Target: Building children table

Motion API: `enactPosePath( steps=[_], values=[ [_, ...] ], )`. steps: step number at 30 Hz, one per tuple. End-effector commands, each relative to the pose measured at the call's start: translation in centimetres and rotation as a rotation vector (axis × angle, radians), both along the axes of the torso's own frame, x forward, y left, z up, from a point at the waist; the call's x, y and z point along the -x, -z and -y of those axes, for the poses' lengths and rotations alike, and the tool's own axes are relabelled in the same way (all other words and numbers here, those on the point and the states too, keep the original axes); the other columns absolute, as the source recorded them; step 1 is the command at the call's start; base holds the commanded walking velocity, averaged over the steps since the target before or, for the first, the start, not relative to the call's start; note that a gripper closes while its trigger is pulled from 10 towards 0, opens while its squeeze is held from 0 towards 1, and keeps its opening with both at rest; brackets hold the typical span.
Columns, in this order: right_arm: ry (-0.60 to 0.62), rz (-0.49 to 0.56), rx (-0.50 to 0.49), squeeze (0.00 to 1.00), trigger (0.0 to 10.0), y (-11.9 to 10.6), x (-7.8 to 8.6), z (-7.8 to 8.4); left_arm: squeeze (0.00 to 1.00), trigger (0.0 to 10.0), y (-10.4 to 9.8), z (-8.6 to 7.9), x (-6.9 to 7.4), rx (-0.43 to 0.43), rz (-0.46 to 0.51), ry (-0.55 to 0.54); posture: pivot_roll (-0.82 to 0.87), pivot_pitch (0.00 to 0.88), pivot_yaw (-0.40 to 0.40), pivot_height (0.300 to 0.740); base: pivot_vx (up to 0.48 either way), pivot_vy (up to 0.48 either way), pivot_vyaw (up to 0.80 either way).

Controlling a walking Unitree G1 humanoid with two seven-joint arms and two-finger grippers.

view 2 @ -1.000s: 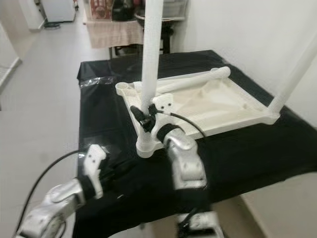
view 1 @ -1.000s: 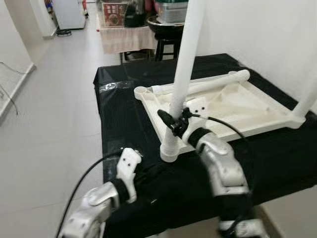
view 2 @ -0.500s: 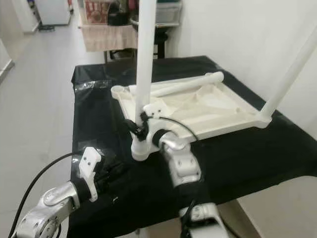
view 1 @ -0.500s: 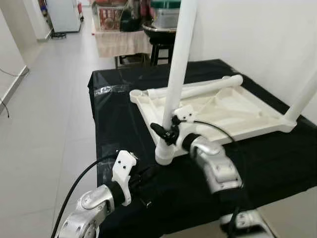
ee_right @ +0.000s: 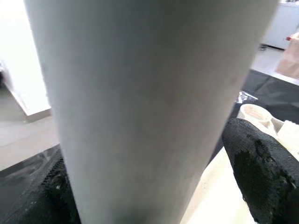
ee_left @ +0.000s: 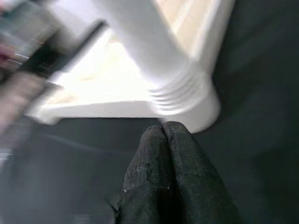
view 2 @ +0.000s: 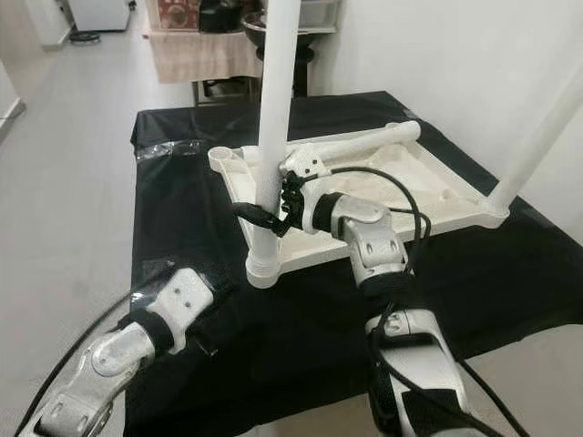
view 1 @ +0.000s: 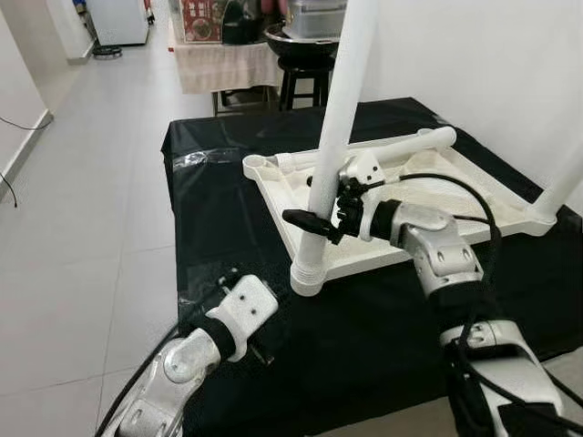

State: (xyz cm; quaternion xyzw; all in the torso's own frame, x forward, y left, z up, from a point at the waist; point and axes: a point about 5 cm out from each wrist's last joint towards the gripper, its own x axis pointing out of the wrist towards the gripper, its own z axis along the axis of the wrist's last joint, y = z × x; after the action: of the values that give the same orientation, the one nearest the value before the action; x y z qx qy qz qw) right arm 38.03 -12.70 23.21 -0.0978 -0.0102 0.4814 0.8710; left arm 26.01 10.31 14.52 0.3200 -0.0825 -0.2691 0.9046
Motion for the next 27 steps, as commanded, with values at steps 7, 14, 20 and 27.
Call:
enactPosePath(
  steps=[7, 14, 20, 27],
  values=[
    [-0.042, -0.024, -0.01, 0.0, 7.0, -0.1, -0.6, 0.7, 0.0, 10.0, 0.9, 1.3, 0.1, -0.1, 0.054, -0.008, 0.05, 0.065, -0.082, 0.74, 0.0, 0.0, 0.0],
    [-0.076, -0.044, -0.034, 0.0, 0.0, 0.4, -0.5, 1.4, 0.0, 10.0, 2.2, 2.1, -0.6, -0.193, -0.014, -0.042, 0.08, 0.06, -0.087, 0.74, 0.0, 0.0, 0.0],
    [-0.004, -0.046, -0.038, 0.0, 0.0, 0.9, -0.8, 2.2, 0.0, 10.0, 2.1, 2.6, -0.6, -0.201, -0.005, -0.018, 0.07, 0.057, -0.087, 0.74, 0.0, 0.0, 0.0],
    [0.235, -0.11, -0.052, 0.0, 0.0, 4.1, -0.3, 3.5, 0.0, 10.0, 1.9, 3.2, -1.0, -0.254, 0.034, -0.014, 0.04, 0.055, -0.089, 0.74, 0.0, 0.0, 0.0]
  ],
)
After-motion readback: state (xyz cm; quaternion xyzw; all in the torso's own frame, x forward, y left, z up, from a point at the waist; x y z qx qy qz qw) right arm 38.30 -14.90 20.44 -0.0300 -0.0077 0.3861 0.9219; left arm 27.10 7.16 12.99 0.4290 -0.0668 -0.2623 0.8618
